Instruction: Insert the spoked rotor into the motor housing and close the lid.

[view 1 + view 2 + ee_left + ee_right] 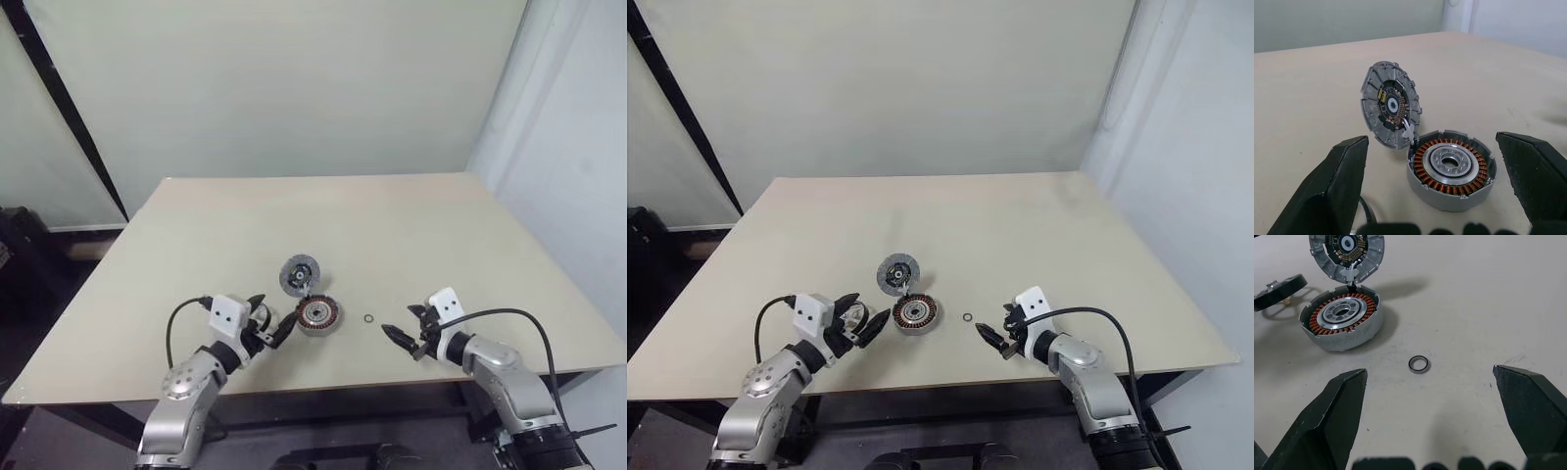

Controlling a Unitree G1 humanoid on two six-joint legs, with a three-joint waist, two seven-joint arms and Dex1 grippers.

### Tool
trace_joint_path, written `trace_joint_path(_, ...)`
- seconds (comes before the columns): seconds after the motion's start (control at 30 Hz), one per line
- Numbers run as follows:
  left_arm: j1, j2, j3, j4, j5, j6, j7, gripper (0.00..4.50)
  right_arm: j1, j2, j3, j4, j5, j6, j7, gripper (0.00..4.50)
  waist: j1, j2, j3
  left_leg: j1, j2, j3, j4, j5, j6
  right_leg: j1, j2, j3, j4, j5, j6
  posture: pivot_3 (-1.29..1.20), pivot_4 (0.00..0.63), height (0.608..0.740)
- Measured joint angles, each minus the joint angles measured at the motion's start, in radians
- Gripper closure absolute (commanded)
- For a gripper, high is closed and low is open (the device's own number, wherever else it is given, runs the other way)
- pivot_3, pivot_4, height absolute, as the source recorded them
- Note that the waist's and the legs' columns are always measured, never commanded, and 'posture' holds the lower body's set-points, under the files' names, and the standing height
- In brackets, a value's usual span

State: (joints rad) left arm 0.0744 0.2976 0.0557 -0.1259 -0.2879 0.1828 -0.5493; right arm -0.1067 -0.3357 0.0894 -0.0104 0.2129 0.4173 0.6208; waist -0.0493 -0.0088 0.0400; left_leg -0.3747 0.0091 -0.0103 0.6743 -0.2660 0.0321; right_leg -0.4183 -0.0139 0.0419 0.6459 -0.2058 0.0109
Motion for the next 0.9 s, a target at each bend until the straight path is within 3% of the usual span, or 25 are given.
trace_joint_path(0.5, -0.037, -0.008, -0.024, 0.001, 0.000, 0.020, 0.003, 0.03, 0.007, 0.016, -0.042, -0.016, 0.021, 0.013, -0.052, 0.00, 0.000, 0.000, 0.000, 0.000, 0.000, 0.000, 0.000, 0.000, 0.000, 0.000, 0.000, 0.000, 0.000, 0.000, 0.000, 0.00, 0.000, 0.740)
trace_joint_path(0.9, 0.051, 0.100, -0.014, -0.042, -0.006, 0.085, -0.055, 0.03, -0.039, 0.062, -0.034, -0.020, 0.041, 0.149, -0.095, 0.00, 0.000, 0.001, 0.000, 0.000, 0.001, -0.001, -0.001, 0.000, 0.000, -0.002, -0.001, 0.001, 0.000, 0.000, 0.000, 0.00, 0.000, 0.740)
